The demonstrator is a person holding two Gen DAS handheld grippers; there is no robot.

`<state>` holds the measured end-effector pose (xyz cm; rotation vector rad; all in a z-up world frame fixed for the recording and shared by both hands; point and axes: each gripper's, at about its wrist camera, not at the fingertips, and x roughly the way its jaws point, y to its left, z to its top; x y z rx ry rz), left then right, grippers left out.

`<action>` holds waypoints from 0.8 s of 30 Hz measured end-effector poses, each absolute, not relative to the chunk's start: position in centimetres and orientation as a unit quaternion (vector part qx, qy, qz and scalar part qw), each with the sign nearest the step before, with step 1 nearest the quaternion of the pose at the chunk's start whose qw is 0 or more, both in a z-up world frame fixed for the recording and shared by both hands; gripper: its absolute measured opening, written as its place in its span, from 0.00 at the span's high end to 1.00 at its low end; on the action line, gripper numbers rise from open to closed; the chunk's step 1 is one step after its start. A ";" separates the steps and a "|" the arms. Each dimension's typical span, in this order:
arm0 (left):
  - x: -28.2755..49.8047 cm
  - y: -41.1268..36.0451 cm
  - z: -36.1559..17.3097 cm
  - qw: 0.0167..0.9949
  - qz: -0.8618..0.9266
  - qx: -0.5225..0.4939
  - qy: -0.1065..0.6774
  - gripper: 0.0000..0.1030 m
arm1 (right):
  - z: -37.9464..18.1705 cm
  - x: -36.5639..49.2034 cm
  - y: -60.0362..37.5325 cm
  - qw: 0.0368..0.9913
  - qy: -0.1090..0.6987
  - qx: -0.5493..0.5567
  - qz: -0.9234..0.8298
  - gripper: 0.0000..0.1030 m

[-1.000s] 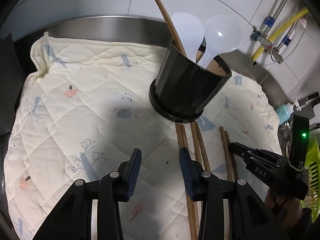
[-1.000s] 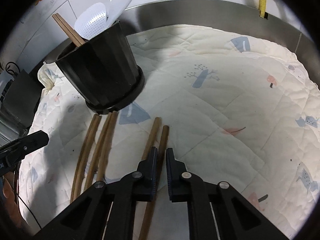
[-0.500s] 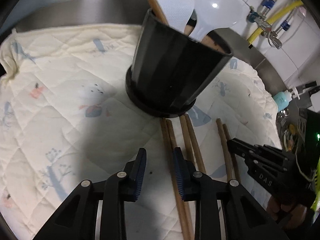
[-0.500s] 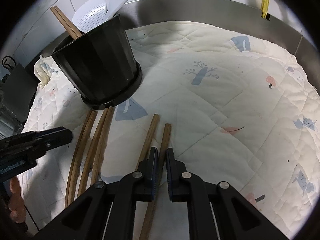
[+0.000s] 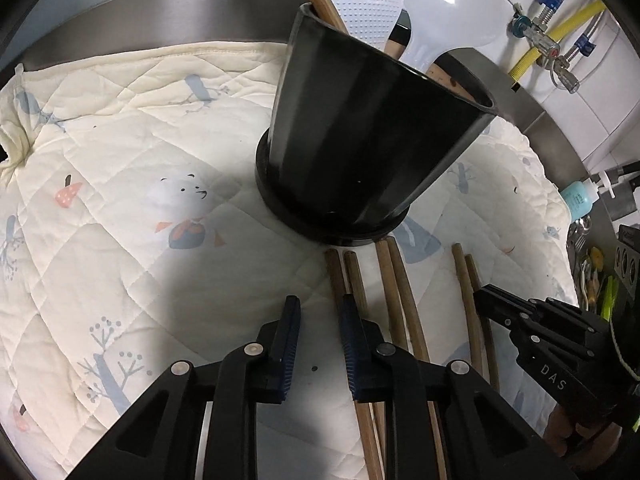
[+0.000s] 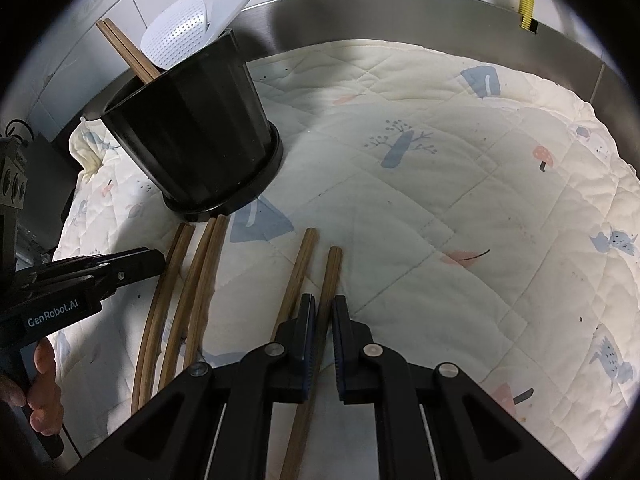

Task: Organize utensils
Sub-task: 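Close right tool on one chopstick while left tool closes on another chopstick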

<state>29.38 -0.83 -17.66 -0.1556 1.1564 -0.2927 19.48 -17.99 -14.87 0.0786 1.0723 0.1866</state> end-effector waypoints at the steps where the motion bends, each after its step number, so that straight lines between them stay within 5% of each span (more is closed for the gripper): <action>1: 29.4 -0.9 -17.6 0.824 -0.135 -0.072 0.545 0.78 | -14.9 19.5 -17.9 0.855 0.510 0.037 0.088 0.89; 15: 29.1 -3.4 -17.6 0.825 -0.133 -0.030 0.548 0.80 | -14.9 19.6 -18.2 0.854 0.511 0.040 0.095 0.89; 24: 28.7 -4.7 -17.7 0.836 -0.139 0.007 0.531 0.91 | -15.0 19.8 -18.0 0.850 0.516 0.029 0.101 0.89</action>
